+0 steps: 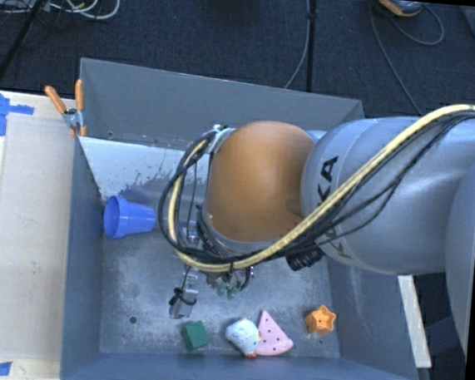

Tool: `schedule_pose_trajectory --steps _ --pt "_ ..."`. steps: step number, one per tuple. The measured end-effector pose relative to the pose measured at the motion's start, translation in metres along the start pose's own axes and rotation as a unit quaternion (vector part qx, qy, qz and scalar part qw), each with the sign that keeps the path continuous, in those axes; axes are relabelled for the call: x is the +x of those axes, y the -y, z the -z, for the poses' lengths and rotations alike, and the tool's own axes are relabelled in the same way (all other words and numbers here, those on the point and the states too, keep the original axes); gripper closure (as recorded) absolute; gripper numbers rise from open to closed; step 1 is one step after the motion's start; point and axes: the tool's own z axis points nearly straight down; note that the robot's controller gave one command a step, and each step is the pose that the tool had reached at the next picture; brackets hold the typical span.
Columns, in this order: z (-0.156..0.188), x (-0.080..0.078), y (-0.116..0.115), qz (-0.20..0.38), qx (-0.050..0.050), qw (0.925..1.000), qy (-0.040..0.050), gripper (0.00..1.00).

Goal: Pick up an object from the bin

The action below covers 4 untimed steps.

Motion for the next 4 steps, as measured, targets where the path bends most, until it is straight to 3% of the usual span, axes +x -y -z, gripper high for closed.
schedule_pose_trajectory --steps 1,2,3,4 --pt "-0.061 0.019 0.057 0.010 0.005 0.9999 -0.0121 0.00" --pt "-0.079 0.019 0.088 -0.012 0.006 0.9998 -0.0122 0.00" --pt "-0.096 0.019 0.082 0.019 0.004 0.9998 -0.0084 0.00" --pt "-0.128 0.027 0.069 0.278 0.002 0.9606 -0.0033 1.00"
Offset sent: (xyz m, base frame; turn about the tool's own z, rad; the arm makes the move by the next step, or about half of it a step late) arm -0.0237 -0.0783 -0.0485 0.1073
